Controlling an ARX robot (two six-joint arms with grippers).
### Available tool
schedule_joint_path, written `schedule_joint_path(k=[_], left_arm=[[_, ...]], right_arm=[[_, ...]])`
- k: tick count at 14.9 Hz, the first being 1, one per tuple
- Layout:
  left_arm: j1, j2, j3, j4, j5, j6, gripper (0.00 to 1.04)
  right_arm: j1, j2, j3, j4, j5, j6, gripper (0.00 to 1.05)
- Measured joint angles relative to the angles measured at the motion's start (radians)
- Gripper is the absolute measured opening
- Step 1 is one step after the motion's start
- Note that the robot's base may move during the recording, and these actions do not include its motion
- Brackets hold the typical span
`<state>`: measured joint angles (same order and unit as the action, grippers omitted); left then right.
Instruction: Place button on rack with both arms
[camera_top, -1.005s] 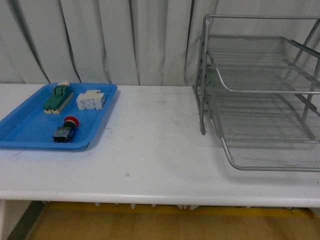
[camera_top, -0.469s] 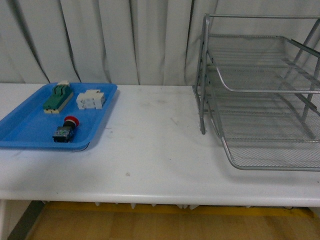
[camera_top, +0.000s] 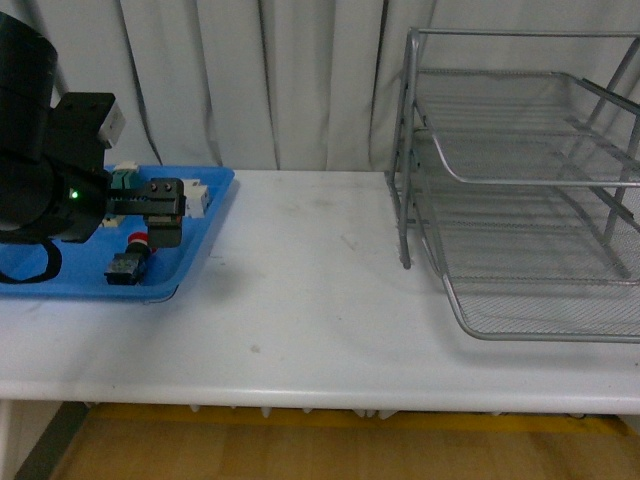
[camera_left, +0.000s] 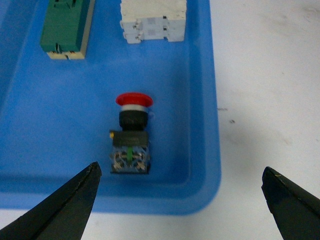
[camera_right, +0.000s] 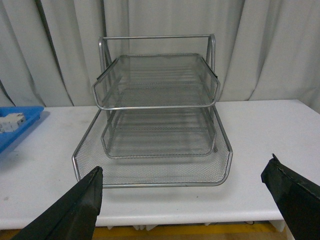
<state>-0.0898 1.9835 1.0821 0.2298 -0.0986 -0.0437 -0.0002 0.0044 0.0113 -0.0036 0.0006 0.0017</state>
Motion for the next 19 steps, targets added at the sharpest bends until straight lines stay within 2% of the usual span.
schedule_joint_path(k=[3, 7, 19], left_arm=[[0.031, 0.112, 0.145, -0.049, -0.026, 0.072, 0.98], [0.074, 0.200, 0.210, -0.119, -0.002, 0.112, 0.98], [0.085, 0.375, 0.381, -0.238, 0.002, 0.023, 0.98]], right_arm=[[0.000, 0.000, 0.000, 0.000, 0.000, 0.000, 0.98], [0.000, 0.000, 0.000, 0.000, 0.000, 0.000, 0.98], [0.000, 0.000, 0.000, 0.000, 0.000, 0.000, 0.98]])
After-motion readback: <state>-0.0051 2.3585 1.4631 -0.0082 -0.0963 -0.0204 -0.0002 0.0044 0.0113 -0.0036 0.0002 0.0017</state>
